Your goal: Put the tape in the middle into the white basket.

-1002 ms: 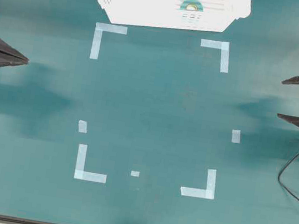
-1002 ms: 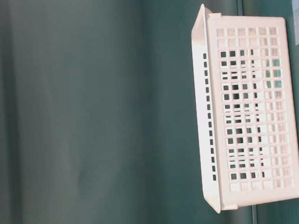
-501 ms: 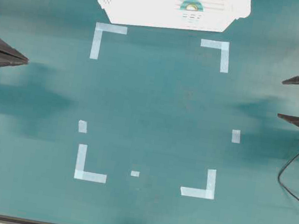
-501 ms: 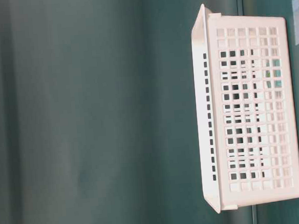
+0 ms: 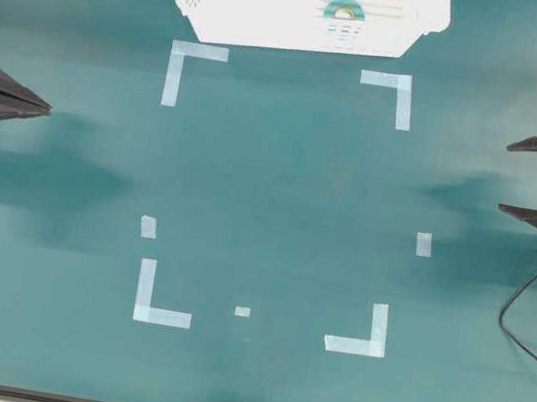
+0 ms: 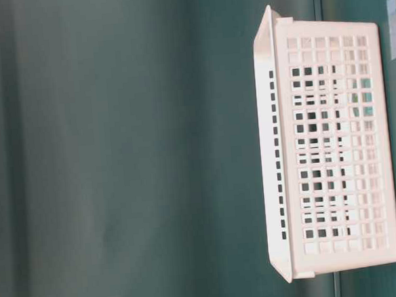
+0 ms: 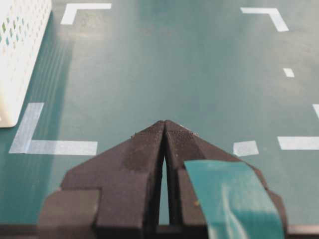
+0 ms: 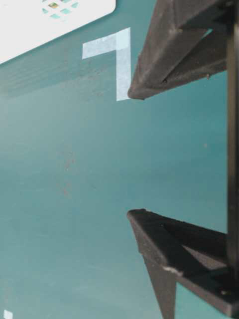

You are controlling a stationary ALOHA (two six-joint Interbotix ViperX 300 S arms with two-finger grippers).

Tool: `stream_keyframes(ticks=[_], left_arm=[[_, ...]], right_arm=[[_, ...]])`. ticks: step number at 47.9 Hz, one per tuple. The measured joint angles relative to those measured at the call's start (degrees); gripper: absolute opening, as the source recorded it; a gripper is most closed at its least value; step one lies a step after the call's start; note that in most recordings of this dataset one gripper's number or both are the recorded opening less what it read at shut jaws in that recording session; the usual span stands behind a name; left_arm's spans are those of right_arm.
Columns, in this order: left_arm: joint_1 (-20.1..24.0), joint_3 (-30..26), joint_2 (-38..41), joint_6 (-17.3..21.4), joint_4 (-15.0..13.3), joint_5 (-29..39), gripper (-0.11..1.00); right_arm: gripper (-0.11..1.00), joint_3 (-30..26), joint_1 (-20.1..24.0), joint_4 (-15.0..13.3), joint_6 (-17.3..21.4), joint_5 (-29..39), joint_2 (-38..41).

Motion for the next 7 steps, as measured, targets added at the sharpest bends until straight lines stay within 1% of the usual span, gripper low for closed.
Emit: stream_keyframes(ticks=[7], left_arm=[[0.0, 0.0, 0.0, 0.0, 0.0, 0.1, -0.11]], right_arm=[[0.98, 0.0, 0.0, 0.0, 0.0, 0.0, 0.0]])
